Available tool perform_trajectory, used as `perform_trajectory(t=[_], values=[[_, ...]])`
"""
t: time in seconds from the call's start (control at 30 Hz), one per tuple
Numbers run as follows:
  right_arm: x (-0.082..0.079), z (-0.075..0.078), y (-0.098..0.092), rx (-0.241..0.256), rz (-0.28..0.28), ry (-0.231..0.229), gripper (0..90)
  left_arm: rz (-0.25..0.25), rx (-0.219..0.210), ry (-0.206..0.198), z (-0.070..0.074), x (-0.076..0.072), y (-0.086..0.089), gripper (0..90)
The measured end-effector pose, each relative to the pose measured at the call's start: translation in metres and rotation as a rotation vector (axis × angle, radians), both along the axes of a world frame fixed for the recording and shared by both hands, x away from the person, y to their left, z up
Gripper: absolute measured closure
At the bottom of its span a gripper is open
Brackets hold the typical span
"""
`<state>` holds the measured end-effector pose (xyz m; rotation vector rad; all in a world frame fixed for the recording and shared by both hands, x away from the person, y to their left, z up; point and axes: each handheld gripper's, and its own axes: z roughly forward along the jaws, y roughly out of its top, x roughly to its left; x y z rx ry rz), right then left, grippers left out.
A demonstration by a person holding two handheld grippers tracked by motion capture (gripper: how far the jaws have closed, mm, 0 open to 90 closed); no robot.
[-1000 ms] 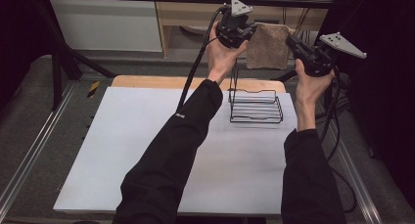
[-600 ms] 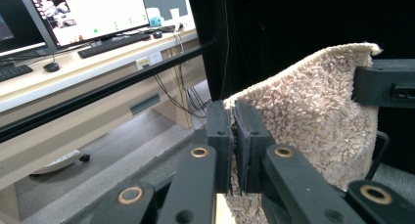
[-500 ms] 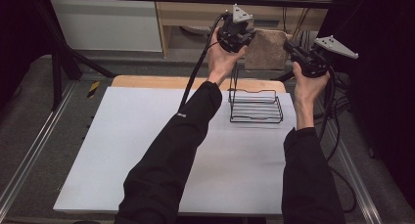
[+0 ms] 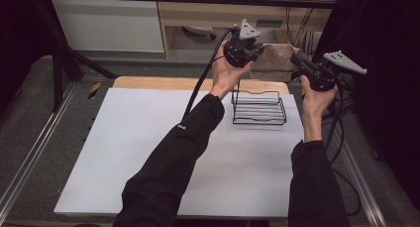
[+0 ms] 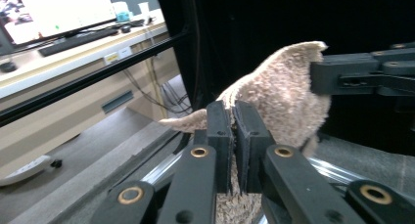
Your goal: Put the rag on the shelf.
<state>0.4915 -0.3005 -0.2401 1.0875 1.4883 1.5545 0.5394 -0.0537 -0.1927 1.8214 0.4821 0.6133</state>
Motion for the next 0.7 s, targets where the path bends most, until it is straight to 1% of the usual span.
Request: perform_trajectory(t=[0.07,0.17,0.2,0.27,0.37,0.53,0.57,0.6,0.7], values=[[-0.003,-0.001,-0.002,0.002,-0.005,-0.011,86.6,-0.011,0.009,-0.004,0.001,-0.003,-0.003,85.8],[-0.007,0.000,-0.005,0.009,-0.009,-0.025,86.5,-0.028,0.011,-0.006,0.003,-0.009,-0.007,85.8],[-0.007,0.000,-0.006,0.011,-0.009,-0.023,86.5,-0.036,0.010,-0.006,0.004,-0.010,-0.008,85.7],[-0.009,0.000,-0.008,0.014,-0.016,-0.031,86.5,-0.049,0.009,-0.001,0.004,-0.012,-0.010,85.7],[-0.009,0.000,-0.008,0.012,-0.018,-0.033,86.4,-0.045,0.014,0.009,0.001,-0.009,-0.010,85.7],[-0.003,-0.004,-0.004,-0.006,-0.011,-0.012,86.1,0.003,0.036,0.036,-0.008,0.002,-0.001,85.6],[-0.002,-0.006,-0.002,-0.009,-0.010,-0.011,86.1,0.005,0.033,0.046,-0.010,0.004,0.000,85.5],[-0.001,-0.007,-0.001,-0.012,-0.010,-0.009,86.1,-0.001,0.029,0.051,-0.012,0.004,0.002,85.5],[0.000,-0.011,0.000,-0.009,-0.007,-0.005,86.1,-0.026,0.024,0.046,-0.015,0.001,0.004,85.5]])
